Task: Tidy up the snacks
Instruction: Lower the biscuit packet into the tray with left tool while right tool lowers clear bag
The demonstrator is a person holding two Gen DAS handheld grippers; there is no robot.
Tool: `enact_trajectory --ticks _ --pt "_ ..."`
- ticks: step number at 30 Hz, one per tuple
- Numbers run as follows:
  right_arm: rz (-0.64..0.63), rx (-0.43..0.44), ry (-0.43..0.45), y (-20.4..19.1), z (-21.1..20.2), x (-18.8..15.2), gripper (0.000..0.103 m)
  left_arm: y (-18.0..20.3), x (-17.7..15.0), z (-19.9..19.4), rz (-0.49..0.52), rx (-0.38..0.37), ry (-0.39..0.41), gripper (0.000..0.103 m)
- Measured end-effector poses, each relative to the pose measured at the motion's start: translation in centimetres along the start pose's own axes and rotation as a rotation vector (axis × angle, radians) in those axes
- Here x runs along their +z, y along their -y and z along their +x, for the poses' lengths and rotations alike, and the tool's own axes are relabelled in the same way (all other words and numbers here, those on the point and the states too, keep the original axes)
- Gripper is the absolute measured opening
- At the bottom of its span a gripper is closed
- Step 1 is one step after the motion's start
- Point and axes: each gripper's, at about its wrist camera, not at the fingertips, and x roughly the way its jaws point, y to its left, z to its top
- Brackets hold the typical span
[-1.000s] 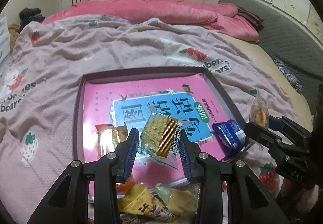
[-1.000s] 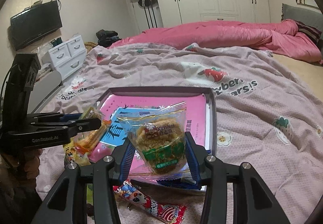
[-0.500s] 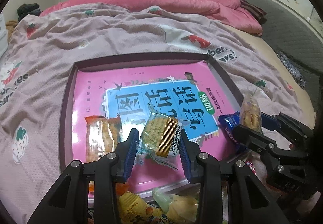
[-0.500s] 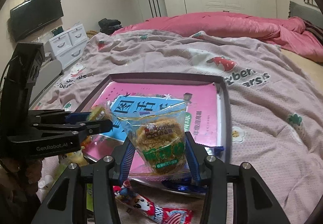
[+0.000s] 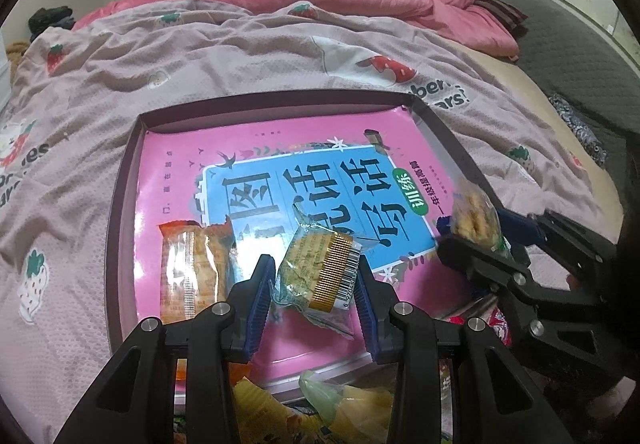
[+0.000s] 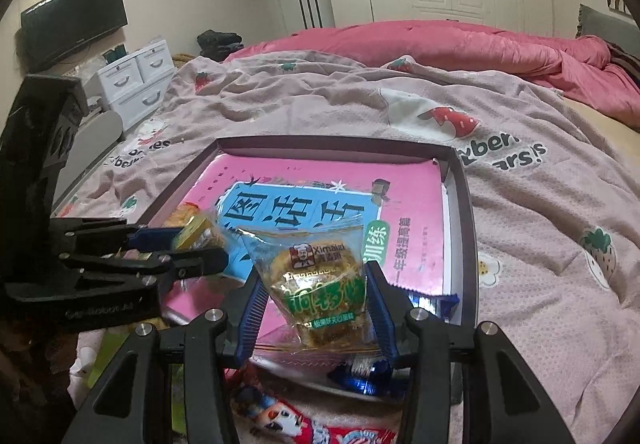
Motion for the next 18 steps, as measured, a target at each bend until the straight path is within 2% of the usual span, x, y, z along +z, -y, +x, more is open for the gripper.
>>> enact_trajectory --ticks 18 --pt "-0.024 -0.007 -0.039 -0.37 1.17 -0.17 0.049 0.06 -0.02 0.27 0.001 0.004 -0.011 0.041"
